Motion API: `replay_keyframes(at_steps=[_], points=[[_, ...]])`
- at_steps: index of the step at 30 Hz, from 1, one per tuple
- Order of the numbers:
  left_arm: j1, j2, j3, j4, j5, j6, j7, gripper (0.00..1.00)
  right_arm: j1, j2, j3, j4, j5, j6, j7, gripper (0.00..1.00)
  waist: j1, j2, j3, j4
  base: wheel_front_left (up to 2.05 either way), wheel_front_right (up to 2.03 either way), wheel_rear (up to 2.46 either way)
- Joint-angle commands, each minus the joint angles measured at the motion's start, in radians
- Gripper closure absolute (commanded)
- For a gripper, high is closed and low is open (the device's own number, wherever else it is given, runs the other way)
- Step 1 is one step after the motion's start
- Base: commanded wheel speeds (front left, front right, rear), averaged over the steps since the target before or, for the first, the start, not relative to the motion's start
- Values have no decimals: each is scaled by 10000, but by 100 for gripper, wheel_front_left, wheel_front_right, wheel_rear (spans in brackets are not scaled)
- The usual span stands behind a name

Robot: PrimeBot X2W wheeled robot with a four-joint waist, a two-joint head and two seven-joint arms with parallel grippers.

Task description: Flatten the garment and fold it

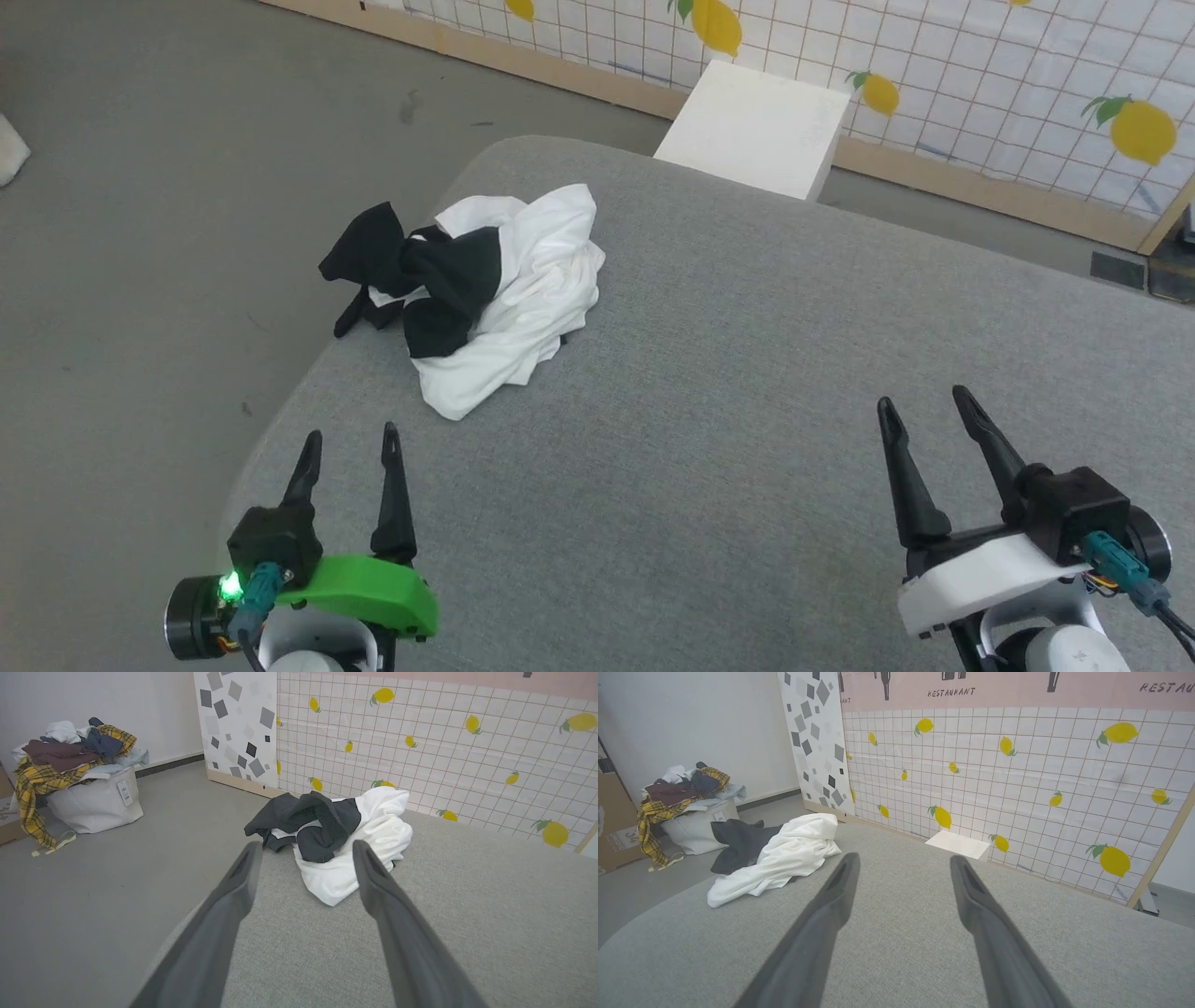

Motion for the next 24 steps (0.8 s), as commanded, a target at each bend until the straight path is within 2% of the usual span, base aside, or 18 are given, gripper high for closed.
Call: replay_keyframes(at_steps=[1,10,16,20,24], points=[[0,19,-17,53,-56,87,-106,0,-185,19,-1,35,86,-14,-121,0,0,0,28,42,0,0,0],[-46,34,26,89,-205,187,-288,0,-239,22,-48,63,193,-15,-268,0,0,0,148,126,0,0,0],[-282,76,84,109,-494,181,-326,0,-425,24,4,24,256,-16,-338,0,0,0,458,-67,0,0,0],[-1141,288,217,99,-943,-62,146,0,-662,25,45,-120,226,-16,-322,0,0,0,988,-443,0,0,0],[-2582,630,365,310,-1451,-279,1249,0,-996,26,53,-293,154,-17,-325,0,0,0,1777,-1020,0,0,0]])
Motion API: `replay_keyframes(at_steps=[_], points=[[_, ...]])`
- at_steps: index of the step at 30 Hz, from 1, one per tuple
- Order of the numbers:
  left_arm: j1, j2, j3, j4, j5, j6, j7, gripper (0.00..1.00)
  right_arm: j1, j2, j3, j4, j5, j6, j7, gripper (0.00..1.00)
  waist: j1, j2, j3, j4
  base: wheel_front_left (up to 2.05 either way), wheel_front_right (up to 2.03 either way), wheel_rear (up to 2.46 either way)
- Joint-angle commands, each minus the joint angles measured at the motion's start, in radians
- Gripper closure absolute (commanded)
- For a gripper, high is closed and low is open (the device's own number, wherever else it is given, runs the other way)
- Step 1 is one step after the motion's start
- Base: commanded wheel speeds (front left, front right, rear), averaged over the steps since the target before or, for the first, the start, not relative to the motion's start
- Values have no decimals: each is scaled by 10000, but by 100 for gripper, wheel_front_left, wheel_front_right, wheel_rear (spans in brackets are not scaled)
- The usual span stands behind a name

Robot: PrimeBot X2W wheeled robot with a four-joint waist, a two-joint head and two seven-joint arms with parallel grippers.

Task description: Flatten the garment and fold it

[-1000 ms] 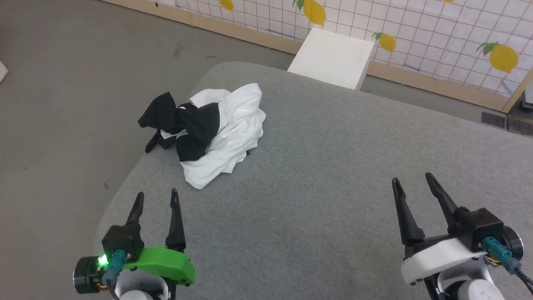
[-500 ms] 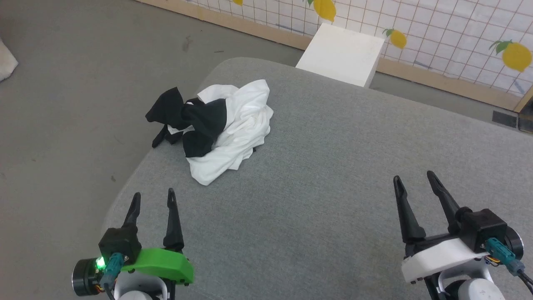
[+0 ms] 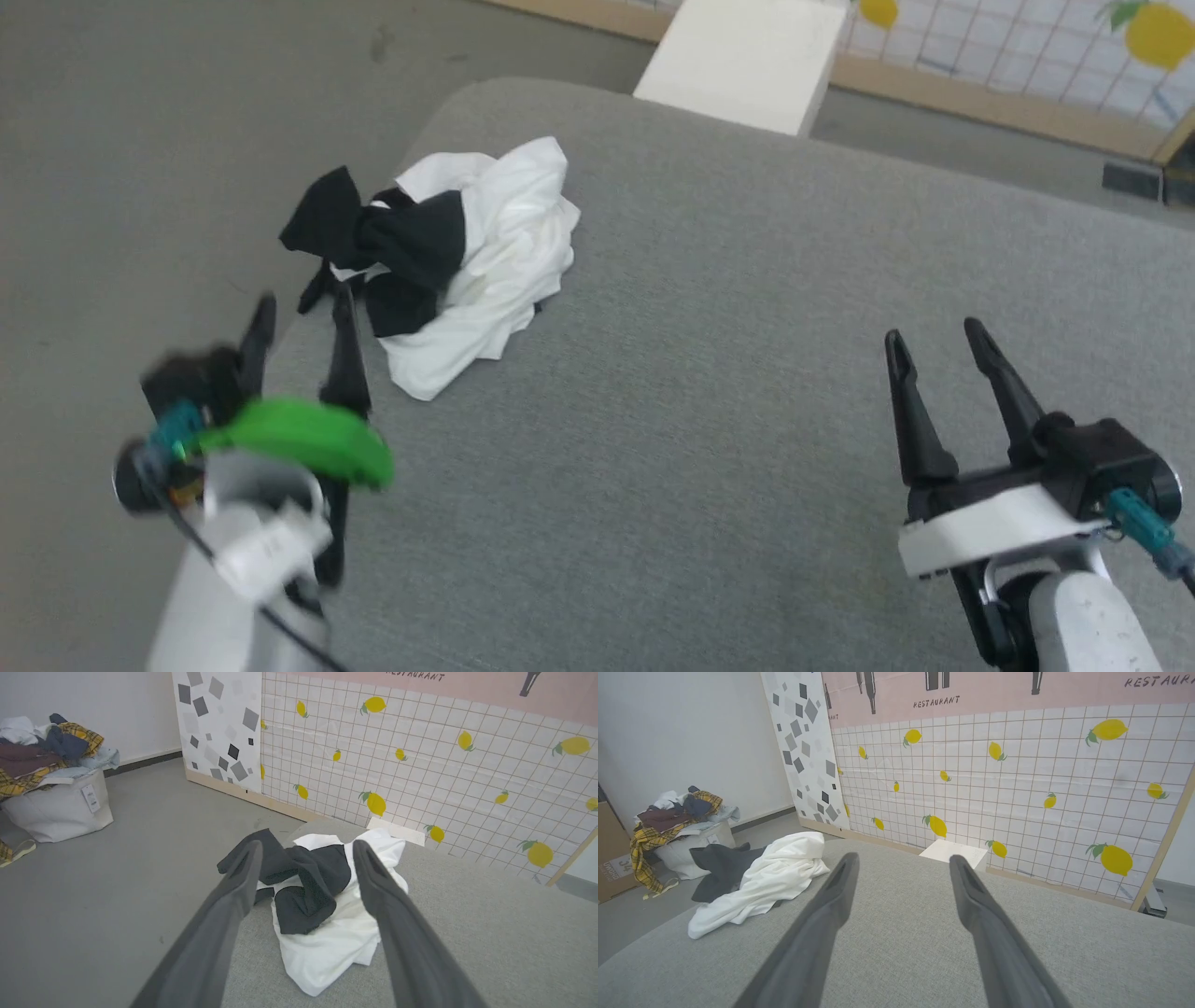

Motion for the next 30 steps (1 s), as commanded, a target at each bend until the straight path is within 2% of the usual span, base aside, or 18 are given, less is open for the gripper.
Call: replay_keyframes(at_steps=[1,8,12,17,21,27,28,29,30], points=[[-698,178,42,163,-240,-103,480,0,-282,3,-2,-96,-11,-17,-65,0,-1,0,964,-825,0,0,0],[-2957,807,573,1058,-1471,-404,2880,0,-967,3,96,-16,214,-17,-341,0,-1,0,2282,-2289,0,0,0],[-3517,1142,1170,1397,-2049,-67,3880,0,-1290,3,208,217,443,-17,-564,0,-1,0,2780,-3167,0,0,0],[-3322,1652,1582,1790,-2513,413,5639,0,-1638,3,281,513,735,-17,-829,0,-1,0,3202,-4096,0,0,0],[-2830,2017,1744,2053,-2560,951,6864,0,-1779,3,317,733,907,-17,-951,0,-1,0,3375,-4540,0,0,0],[-1791,2465,1554,1957,-2085,1822,8382,0,-1768,3,328,1012,1028,-17,-1034,0,-1,0,3251,-4766,0,0,0],[-1656,2481,1544,1857,-2067,1870,8472,7,-1755,3,327,1050,1033,-17,-1039,0,-1,0,3190,-4767,0,0,0],[-1497,2512,1530,1702,-2035,1879,8491,78,-1738,3,328,1078,1047,-17,-1044,0,-1,0,3096,-4762,0,0,0],[-1368,2555,1539,1507,-1970,1861,8319,100,-1716,3,324,1089,1056,-17,-1048,0,-1,0,2985,-4739,0,0,0]])
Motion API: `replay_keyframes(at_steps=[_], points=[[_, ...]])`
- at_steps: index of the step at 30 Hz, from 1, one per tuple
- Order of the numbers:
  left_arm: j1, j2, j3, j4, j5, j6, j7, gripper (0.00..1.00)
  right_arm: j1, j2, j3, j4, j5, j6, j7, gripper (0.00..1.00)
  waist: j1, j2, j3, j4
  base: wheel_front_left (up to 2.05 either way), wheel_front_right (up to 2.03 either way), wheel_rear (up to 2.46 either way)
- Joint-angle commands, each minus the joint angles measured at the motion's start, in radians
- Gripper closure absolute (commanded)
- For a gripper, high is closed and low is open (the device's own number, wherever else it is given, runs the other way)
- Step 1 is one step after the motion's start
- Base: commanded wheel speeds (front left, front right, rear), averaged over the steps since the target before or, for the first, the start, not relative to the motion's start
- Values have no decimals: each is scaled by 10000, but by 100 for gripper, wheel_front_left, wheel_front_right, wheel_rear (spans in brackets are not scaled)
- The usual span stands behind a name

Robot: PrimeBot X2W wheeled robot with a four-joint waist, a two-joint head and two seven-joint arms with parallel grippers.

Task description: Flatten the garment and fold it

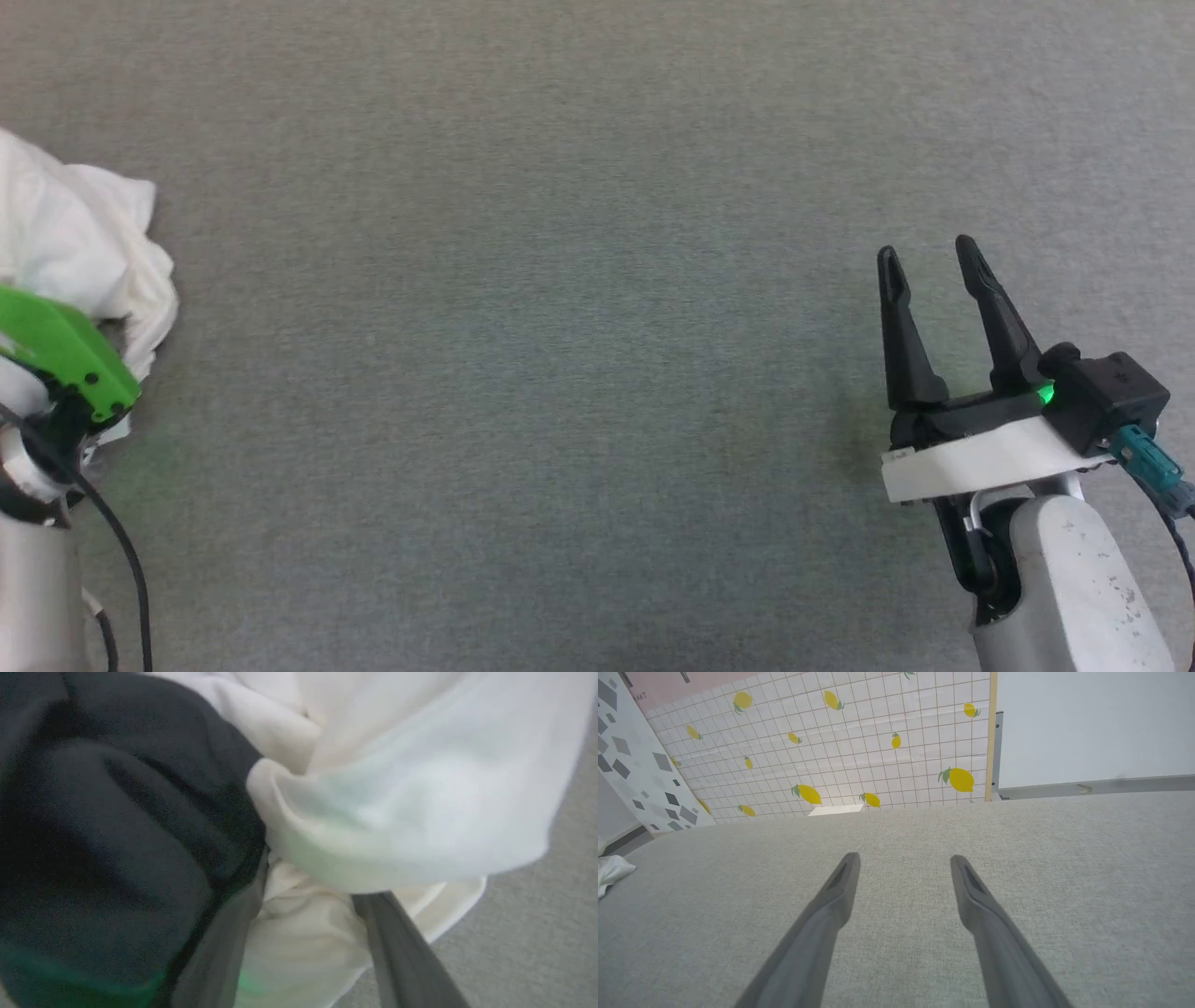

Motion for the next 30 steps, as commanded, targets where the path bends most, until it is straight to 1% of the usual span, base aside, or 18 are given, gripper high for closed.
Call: replay_keyframes(at_steps=[1,3,7,10,12,14,17,21,25,30], points=[[665,-237,-174,144,168,-13,-176,100,-50,9,-5,16,63,-17,-51,0,0,-1,-136,-127,0,0,0],[733,-96,-31,-191,493,-7,-1256,100,-19,9,-46,10,39,-17,-55,0,0,-1,-417,-57,0,0,0],[514,204,218,-589,1345,-2,-4228,100,156,9,-137,24,-21,-17,-58,0,0,-1,-1160,107,0,0,0],[246,337,93,-920,1942,-90,-6177,100,390,9,-252,43,-57,-17,-58,0,0,-1,-1825,222,0,0,0],[28,378,-84,-1222,2236,-173,-7094,100,584,9,-318,77,-105,-17,-59,0,0,-1,-2278,263,0,0,0],[-258,381,-360,-1537,2456,-324,-7748,100,773,9,-390,94,-167,-17,-59,0,0,-1,-2675,271,0,0,0],[-788,302,-870,-2059,2683,-556,-8255,100,1020,9,-499,102,-205,-17,-59,0,0,-1,-3166,215,0,0,0],[-1688,-201,-1836,-2724,2814,-855,-8376,100,1351,9,-636,60,-229,-17,-3,0,0,-1,-3662,81,0,0,0],[-2674,-952,-2835,-2954,2655,-1240,-8189,100,1617,9,-729,-47,-248,-17,122,0,0,-1,-3945,-165,0,0,0],[-3792,-2266,-4040,-2641,2269,-1694,-8246,100,1740,9,-718,-229,-280,-17,294,0,0,-1,-4025,-606,0,0,0]])
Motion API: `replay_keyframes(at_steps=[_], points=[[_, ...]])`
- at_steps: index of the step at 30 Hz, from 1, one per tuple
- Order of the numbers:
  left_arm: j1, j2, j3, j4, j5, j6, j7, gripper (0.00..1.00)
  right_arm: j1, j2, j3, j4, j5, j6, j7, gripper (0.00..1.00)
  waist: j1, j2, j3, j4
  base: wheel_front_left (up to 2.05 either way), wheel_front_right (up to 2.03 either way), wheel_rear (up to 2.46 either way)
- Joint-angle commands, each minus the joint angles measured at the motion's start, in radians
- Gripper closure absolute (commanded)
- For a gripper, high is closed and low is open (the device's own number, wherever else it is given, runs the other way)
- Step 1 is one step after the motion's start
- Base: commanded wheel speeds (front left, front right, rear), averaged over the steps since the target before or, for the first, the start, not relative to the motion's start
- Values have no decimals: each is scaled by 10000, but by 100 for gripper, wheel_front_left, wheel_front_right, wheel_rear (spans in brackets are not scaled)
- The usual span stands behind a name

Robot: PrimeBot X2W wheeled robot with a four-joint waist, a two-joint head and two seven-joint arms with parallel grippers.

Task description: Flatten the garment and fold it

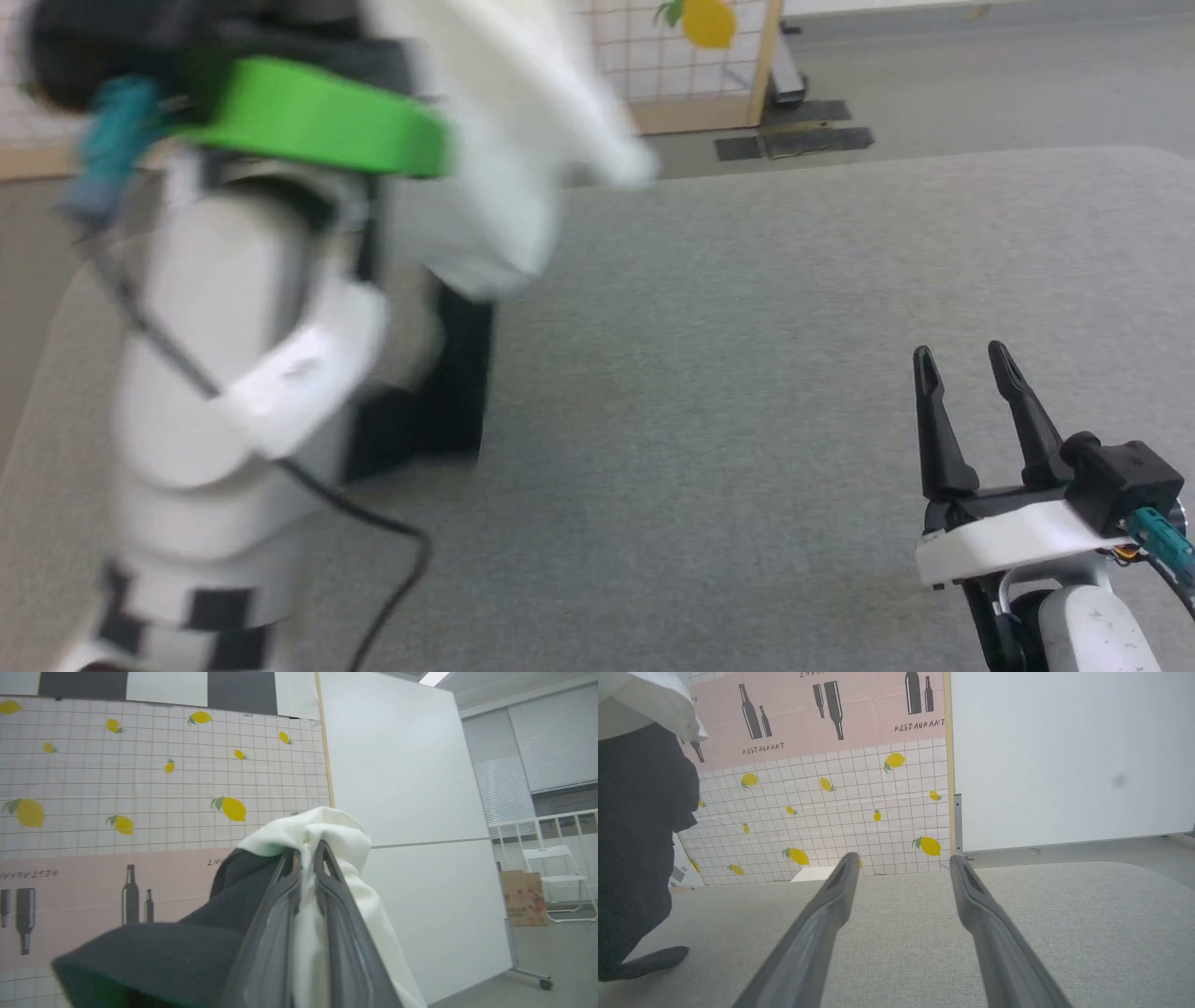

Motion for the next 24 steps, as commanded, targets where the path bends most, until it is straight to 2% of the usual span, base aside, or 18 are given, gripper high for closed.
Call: replay_keyframes(at_steps=[1,5,10,14,17,21,22,23,24], points=[[-255,-279,-223,193,-209,-133,-53,100,81,9,14,-76,-86,-17,51,0,1,-1,-158,-439,0,0,0],[-423,-1041,-1063,918,-895,-395,-304,100,76,9,55,-219,-84,-17,154,0,1,-1,-63,-884,0,0,0],[70,-1243,-2238,2263,-1933,-540,-301,100,51,9,151,-258,-10,-17,220,0,1,-1,184,-1388,0,0,0],[876,-1259,-3562,3866,-2738,-658,718,100,-13,9,185,-232,79,-17,193,0,1,-1,417,-1755,0,0,0],[1494,-1261,-4432,5226,-3188,-864,1885,100,-68,9,226,-179,137,-17,152,0,1,-1,573,-1997,0,0,0],[2056,-1262,-5040,6401,-3871,-1082,3107,100,-89,9,225,-93,160,-17,102,0,1,-1,660,-2151,0,0,0],[2148,-1263,-5128,6578,-4007,-1089,3324,56,-85,9,222,-79,159,-17,92,0,1,-1,663,-2162,0,0,0],[2245,-1263,-5204,6706,-4201,-1100,3525,0,-76,9,212,-66,154,-17,82,0,1,-1,667,-2164,0,0,0],[2319,-1263,-5241,6761,-4379,-1107,3653,0,-66,9,198,-61,148,-17,75,0,1,-1,669,-2153,0,0,0]])
